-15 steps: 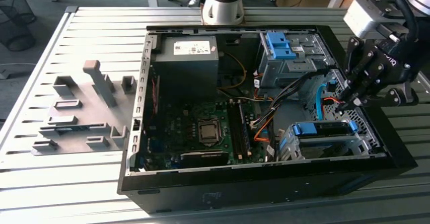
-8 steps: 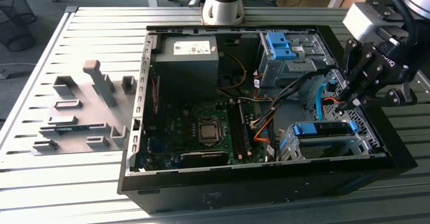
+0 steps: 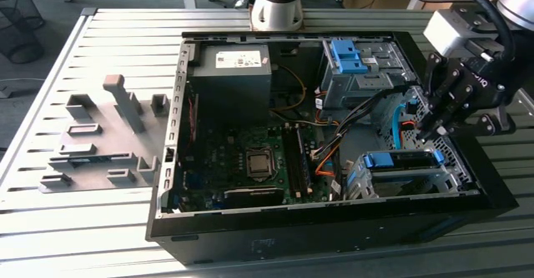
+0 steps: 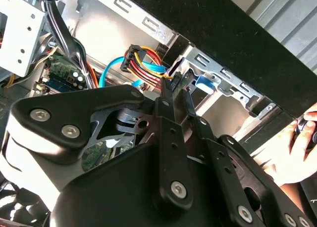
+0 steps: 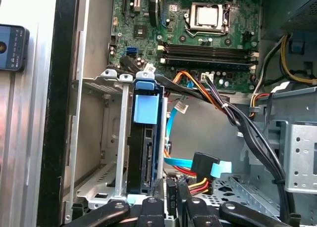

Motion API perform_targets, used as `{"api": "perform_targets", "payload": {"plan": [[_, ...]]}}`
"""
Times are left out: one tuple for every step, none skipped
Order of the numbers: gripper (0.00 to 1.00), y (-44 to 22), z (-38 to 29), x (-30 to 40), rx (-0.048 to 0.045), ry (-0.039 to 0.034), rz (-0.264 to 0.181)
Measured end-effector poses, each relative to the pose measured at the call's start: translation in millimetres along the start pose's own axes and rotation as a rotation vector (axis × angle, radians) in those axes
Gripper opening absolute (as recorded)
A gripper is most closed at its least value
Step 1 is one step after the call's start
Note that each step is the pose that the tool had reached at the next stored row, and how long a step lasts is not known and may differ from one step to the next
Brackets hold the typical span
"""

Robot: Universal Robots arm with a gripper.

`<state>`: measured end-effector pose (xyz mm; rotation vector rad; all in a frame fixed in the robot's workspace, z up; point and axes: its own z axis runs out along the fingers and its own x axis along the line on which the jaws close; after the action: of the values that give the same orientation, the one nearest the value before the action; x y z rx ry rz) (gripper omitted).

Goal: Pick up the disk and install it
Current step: 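Insert the first disk wire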

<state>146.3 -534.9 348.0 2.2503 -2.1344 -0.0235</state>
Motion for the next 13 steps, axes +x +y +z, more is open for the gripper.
{"api": "perform_targets", "payload": {"plan": [[0.25,0.0,0.8,-0.1,0.0000,0.0002,0.000],[0.25,-0.1,1.4,-0.1,0.0000,0.0004,-0.001],[0.25,-0.2,1.7,-0.2,0.0000,0.0004,-0.001],[0.24,-0.2,1.7,-0.1,0.0000,0.0006,-0.001],[0.17,-0.2,1.7,-0.1,0.0000,0.0006,-0.001],[0.17,-0.2,1.8,-0.1,0.0000,0.0005,-0.001],[0.16,-0.2,1.8,-0.1,0.0000,0.0005,-0.002],[0.16,0.0,1.9,-0.2,0.0002,0.0003,-0.002],[0.16,2.1,2.1,-0.3,0.0014,0.0003,-0.002],[0.16,5.0,2.1,-0.4,0.0033,0.0003,-0.002],[0.16,7.5,2.2,-0.5,0.0042,0.0006,-0.001],[0.16,9.6,2.3,-0.6,0.0050,0.0005,-0.001],[0.16,11.1,2.3,-0.6,0.0057,0.0006,-0.001]]}}
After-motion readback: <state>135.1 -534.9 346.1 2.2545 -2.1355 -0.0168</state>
